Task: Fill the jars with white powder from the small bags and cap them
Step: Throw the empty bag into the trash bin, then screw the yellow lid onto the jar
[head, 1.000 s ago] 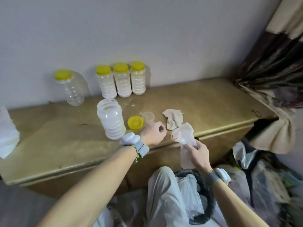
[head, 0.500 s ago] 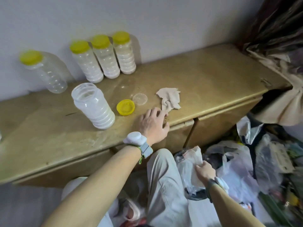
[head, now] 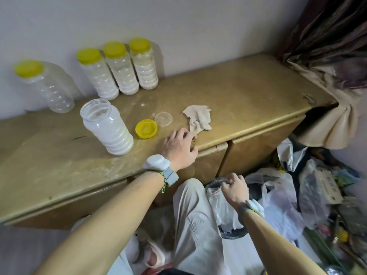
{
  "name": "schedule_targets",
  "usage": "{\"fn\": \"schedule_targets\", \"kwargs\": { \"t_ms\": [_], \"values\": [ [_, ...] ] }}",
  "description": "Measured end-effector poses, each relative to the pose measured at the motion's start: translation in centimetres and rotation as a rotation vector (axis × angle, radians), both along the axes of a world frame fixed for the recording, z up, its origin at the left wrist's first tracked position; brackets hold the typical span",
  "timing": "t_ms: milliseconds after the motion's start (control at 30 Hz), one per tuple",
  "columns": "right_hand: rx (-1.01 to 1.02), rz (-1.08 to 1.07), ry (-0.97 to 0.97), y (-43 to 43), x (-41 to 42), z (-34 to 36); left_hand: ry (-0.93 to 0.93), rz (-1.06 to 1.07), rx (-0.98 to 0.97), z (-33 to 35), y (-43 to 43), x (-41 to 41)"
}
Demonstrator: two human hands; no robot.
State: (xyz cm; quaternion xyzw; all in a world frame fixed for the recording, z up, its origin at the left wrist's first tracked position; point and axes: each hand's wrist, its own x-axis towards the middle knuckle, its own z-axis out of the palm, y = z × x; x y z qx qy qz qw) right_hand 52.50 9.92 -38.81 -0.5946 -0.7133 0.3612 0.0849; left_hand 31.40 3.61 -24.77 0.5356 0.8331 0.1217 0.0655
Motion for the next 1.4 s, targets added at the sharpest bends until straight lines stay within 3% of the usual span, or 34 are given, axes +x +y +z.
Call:
{"fn": "schedule_targets", "kwargs": {
  "t_ms": [133, 267, 400, 733, 1000, 1133, 1267, 1400],
  "values": [
    [0.273, 0.162, 0.183, 0.4, -2.5, 4.7, -0.097, -0.026, -0.011, 1.9, 0.0, -0.6],
    [0.463, 0.341, 0.307, 0.4, -5.9, 9.6, -0.055, -0.035, 0.061, 4.5, -0.7, -1.8],
    [0.495, 0.447, 0.361, 0.0, -11.3, 14.6, 0.011, -0.007, 0.139, 8.0, -1.9, -4.8],
    [0.346, 0.694, -0.039, 1.3, -23.0, 21.5, 0.105, 0.188, 0.139, 15.1, -7.4, -13.7],
    [0.253, 0.81, -0.479, 3.0, -26.2, 20.4, -0.173, 0.314, 0.126, 14.0, -11.9, -15.7],
    [0.17, 0.747, -0.482, 4.4, -26.5, 18.6, -0.336, 0.338, 0.244, 12.5, -12.7, -15.1],
    [0.152, 0.721, -0.446, 4.0, -26.1, 18.7, -0.526, 0.457, 0.485, 10.9, -12.8, -13.7],
    [0.134, 0.637, -0.41, 3.7, -26.6, 18.8, -0.592, 0.548, 0.596, 9.1, -12.7, -12.6]
  ]
}}
